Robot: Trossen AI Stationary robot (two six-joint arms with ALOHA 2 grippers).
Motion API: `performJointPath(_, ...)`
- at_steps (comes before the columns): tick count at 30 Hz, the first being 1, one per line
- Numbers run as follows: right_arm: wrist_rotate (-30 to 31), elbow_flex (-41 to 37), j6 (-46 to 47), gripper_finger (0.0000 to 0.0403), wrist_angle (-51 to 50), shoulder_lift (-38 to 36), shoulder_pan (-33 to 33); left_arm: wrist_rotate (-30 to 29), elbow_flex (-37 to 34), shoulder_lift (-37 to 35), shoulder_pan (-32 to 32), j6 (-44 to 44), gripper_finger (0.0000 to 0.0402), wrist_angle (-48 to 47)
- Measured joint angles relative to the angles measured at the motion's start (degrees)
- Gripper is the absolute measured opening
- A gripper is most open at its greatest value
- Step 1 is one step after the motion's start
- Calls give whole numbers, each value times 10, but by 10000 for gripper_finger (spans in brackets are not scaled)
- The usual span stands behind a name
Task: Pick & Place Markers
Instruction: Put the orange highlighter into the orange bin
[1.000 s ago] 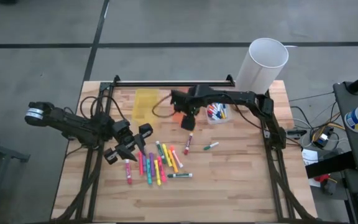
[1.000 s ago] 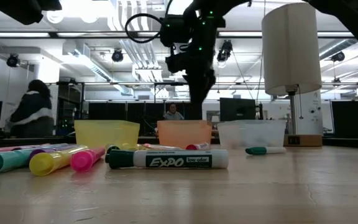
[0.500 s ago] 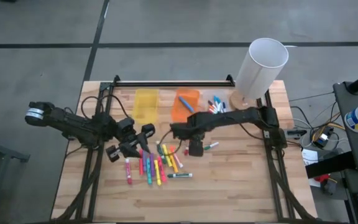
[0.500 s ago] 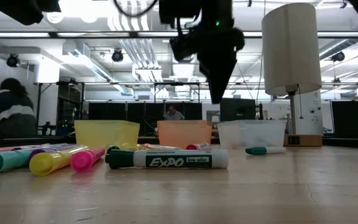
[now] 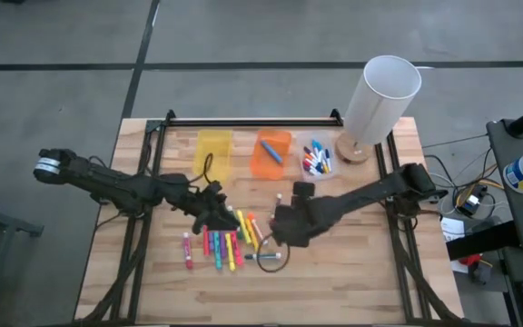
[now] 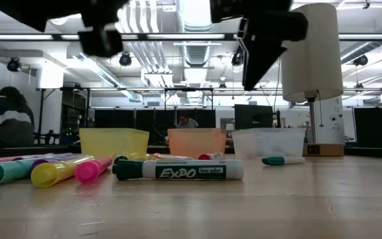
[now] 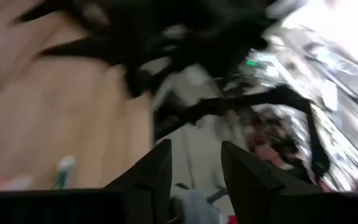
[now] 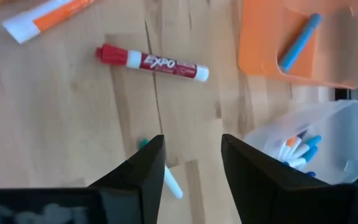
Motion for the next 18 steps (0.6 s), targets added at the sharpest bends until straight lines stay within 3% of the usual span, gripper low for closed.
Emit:
performJointPath(9, 112, -104, 111, 150, 33, -30, 41, -105, 0, -5, -19, -130, 133, -290)
performJointPath(18, 177, -138, 171, 150, 51, -48, 75, -109, 0, -5, -47, -249, 133, -437)
